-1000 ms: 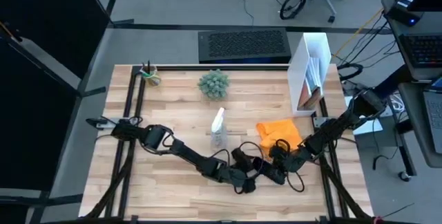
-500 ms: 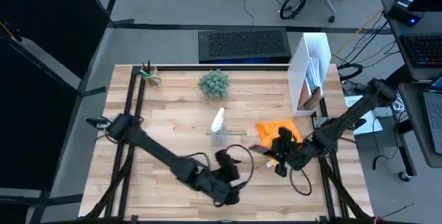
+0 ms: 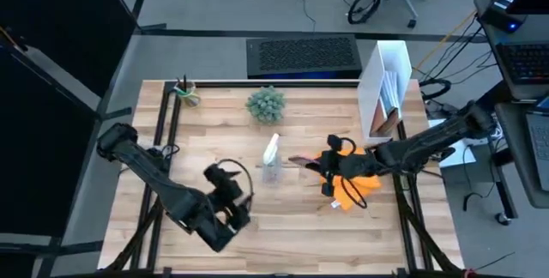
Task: Apply microfiber cloth
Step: Spray the front of the cellphone using the spray bottle
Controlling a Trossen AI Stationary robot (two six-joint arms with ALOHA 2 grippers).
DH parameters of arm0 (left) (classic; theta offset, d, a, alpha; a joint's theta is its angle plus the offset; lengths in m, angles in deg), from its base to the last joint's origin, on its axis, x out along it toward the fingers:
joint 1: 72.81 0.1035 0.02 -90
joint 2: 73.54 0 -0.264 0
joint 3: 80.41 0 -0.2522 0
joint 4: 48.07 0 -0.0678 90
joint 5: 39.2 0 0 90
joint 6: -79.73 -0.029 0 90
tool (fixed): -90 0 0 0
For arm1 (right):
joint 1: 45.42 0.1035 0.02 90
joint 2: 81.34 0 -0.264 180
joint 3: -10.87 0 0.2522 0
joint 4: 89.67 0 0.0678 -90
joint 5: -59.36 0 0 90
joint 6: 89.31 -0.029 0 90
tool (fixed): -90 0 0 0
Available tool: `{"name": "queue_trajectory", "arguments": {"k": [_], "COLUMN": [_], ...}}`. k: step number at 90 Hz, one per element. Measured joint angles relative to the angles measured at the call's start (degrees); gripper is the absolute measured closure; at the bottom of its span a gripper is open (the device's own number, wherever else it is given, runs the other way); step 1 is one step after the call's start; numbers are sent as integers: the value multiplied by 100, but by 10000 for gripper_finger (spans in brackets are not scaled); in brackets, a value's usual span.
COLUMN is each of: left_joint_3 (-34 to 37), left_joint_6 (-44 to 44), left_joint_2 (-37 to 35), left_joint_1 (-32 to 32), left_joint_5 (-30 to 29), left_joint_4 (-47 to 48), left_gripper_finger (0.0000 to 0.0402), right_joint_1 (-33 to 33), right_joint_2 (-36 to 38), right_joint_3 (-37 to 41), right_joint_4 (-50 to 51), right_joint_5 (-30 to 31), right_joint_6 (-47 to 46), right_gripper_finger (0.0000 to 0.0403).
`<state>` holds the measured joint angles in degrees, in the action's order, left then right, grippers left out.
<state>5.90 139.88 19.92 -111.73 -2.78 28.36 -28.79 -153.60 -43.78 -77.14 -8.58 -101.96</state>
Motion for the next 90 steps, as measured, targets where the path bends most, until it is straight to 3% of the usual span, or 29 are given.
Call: {"name": "queue_trajectory", "arguments": {"k": [6,18,33,44,51,65,80,90], "left_joint_3": [577,1963,3326,4050,4315,4414,4403,4403], "left_joint_6": [64,-210,-1230,-2421,-3183,-4322,-4877,-4999], "left_joint_2": [-276,-670,-1079,-1206,-1210,-1210,-1107,-1042], "left_joint_1": [-4,17,306,853,1264,2003,2372,2480], "left_joint_5": [110,639,1196,2101,2658,3400,4130,4282], "left_joint_4": [-452,-2116,-4038,-5366,-6111,-6594,-7467,-7314], "left_gripper_finger": [64,64,64,64,64,64,64,64], "right_joint_1": [-101,-65,-135,-231,-248,-248,-249,-313], "right_joint_2": [-237,-719,-806,-810,-810,-810,-810,-810], "right_joint_3": [-8,7,-2,-4,-4,-4,-4,-7], "right_joint_4": [-151,159,-98,-243,-214,-206,-232,-204], "right_joint_5": [-341,-364,-240,-238,-242,-240,86,173], "right_joint_6": [-128,-471,-613,-621,-627,-735,-808,-776], "right_gripper_finger": [394,394,394,394,394,394,394,394]}}
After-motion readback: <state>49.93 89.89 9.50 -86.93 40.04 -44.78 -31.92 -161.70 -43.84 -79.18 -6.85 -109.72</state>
